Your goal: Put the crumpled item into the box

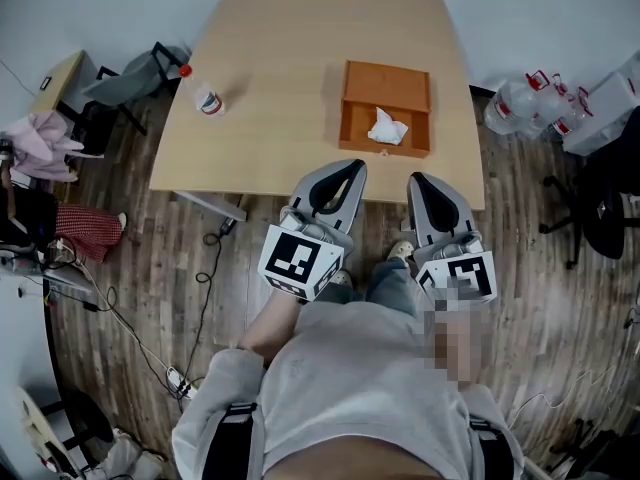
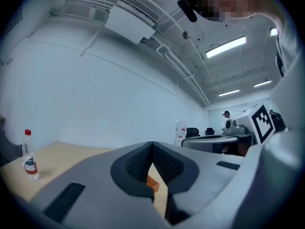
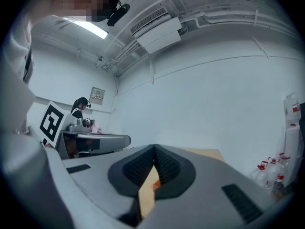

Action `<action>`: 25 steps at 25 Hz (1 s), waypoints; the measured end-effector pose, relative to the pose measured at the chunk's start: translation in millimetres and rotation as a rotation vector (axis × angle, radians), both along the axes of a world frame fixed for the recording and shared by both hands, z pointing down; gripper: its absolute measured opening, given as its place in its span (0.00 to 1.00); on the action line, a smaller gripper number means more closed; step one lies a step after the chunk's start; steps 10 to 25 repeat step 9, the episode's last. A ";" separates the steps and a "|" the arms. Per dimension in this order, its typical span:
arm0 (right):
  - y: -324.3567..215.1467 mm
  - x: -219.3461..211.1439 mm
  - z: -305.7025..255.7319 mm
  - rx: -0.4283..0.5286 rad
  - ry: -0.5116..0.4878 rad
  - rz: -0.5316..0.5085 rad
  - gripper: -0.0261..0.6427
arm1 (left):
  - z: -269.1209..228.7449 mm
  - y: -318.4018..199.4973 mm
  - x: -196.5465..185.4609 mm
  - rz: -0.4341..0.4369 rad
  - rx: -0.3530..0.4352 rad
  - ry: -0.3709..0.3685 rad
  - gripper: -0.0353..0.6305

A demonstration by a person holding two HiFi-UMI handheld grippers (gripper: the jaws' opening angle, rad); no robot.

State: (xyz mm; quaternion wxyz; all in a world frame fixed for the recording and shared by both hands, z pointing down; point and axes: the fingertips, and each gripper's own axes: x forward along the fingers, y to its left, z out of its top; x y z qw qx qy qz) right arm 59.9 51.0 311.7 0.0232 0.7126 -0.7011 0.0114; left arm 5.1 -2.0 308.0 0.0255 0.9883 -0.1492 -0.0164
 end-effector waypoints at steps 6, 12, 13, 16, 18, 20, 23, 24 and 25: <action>-1.6 -4.1 -0.9 -0.009 0.010 0.003 0.05 | 0.8 -0.7 -0.3 0.014 0.005 0.007 0.07; -3.0 -3.7 -1.9 -0.008 0.013 0.004 0.05 | 0.2 -0.7 1.5 0.022 0.015 0.010 0.07; -3.0 -3.7 -1.9 -0.008 0.013 0.004 0.05 | 0.2 -0.7 1.5 0.022 0.015 0.010 0.07; -3.0 -3.7 -1.9 -0.008 0.013 0.004 0.05 | 0.2 -0.7 1.5 0.022 0.015 0.010 0.07; -3.0 -3.7 -1.9 -0.008 0.013 0.004 0.05 | 0.2 -0.7 1.5 0.022 0.015 0.010 0.07; -3.0 -3.7 -1.9 -0.008 0.013 0.004 0.05 | 0.2 -0.7 1.5 0.022 0.015 0.010 0.07; -3.0 -3.7 -1.9 -0.008 0.013 0.004 0.05 | 0.2 -0.7 1.5 0.022 0.015 0.010 0.07; -3.0 -3.7 -1.9 -0.008 0.013 0.004 0.05 | 0.2 -0.7 1.5 0.022 0.015 0.010 0.07; -3.0 -3.7 -1.9 -0.008 0.013 0.004 0.05 | 0.2 -0.7 1.5 0.022 0.015 0.010 0.07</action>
